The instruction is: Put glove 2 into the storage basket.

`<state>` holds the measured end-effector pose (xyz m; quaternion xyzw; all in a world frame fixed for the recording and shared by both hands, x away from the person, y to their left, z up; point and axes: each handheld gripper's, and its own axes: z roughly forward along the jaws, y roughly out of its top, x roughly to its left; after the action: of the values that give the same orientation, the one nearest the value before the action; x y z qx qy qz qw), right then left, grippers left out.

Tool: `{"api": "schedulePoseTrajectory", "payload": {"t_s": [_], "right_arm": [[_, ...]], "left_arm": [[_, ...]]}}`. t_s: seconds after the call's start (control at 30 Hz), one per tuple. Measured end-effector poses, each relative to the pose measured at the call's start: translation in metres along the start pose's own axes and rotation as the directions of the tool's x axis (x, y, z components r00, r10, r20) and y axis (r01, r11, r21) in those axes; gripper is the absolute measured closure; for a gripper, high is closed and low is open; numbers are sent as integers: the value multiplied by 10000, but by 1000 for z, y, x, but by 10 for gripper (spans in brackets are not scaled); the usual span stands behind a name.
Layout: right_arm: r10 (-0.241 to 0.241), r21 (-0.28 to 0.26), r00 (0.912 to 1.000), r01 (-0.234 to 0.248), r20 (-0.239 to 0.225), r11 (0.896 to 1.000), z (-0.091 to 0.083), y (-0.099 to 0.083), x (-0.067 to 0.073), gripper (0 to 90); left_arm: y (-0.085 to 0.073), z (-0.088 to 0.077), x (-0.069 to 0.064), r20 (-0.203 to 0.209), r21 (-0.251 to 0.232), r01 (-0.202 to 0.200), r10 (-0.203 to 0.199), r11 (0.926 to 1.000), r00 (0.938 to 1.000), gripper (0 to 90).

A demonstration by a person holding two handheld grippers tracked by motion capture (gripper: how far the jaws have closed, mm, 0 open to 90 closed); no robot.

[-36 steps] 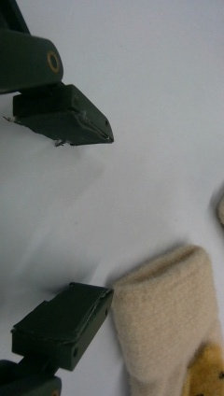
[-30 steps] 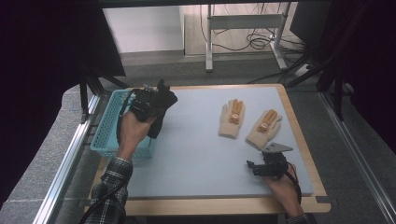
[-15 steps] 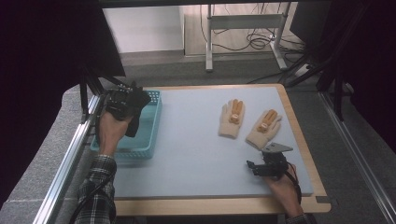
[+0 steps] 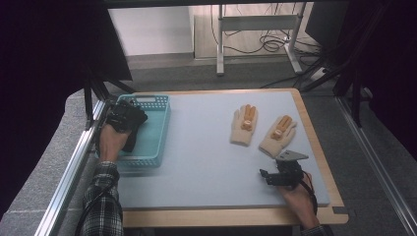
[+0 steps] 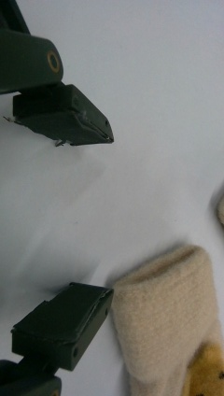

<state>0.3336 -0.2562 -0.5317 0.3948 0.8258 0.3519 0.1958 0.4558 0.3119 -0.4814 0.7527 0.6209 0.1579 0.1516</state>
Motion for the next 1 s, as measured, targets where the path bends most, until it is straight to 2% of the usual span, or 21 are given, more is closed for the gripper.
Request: {"api": "schedulePoseTrajectory", "payload": {"t_s": [0.07, 0.17, 0.27, 0.3, 0.33, 0.4, 0.53, 0.67, 0.83, 0.9, 0.93, 1.0], "right_arm": [[2, 1, 10000, -2, 0, 10000, 0, 0, 0, 206], [1, 0, 10000, -1, -1, 10000, 0, 0, 0, 206], [12, 3, 10000, -12, -4, 10000, 0, 0, 0, 206], [3, 0, 10000, -3, -2, 10000, 0, 0, 0, 205], [2, -1, 10000, -2, -4, 10000, 0, 0, 0, 206], [1, 0, 10000, -1, -1, 10000, 0, 0, 0, 206], [-2, 2, 10000, 2, 2, 10000, 0, 0, 0, 206], [-3, 3, 10000, 3, 3, 10000, 0, 0, 0, 206], [-7, 5, 10000, 7, 5, 10000, 0, 0, 0, 206], [-8, 5, 10000, 8, 6, 10000, 0, 0, 0, 206], [-9, 4, 10000, 9, 6, 10000, 0, 0, 0, 206], [1, 7, 10000, -1, 6, 10000, 0, 0, 0, 206]], "left_arm": [[-1, 9, 4, -110, 257, 39, -36, 9997, 9999, 638], [-1, 13, 6, -208, 429, 18, -9, 9991, 9998, 629], [-4, 23, 8, -479, 854, -256, 297, 9960, 9984, 574], [-4, 23, 8, -479, 854, -256, 297, 9960, 9984, 522], [-5, 27, 7, -857, 904, -443, 521, 9949, 9950, 450], [-5, 27, 7, -1013, 858, -476, 563, 9952, 9933, 319], [-7, 21, 8, -757, 721, -439, 493, 9964, 9959, 184], [-9, 12, 11, -345, 443, -309, 324, 9985, 9989, 114], [-10, 5, 12, -71, 250, -310, 312, 9992, 9995, 65], [-11, 2, 13, 58, 144, -257, 256, 9996, 9997, 58], [-13, -2, 14, 292, -54, -148, 150, 9999, 9995, 51], [-14, -4, 15, 378, -164, -84, 90, 9998, 9992, 48]]}}
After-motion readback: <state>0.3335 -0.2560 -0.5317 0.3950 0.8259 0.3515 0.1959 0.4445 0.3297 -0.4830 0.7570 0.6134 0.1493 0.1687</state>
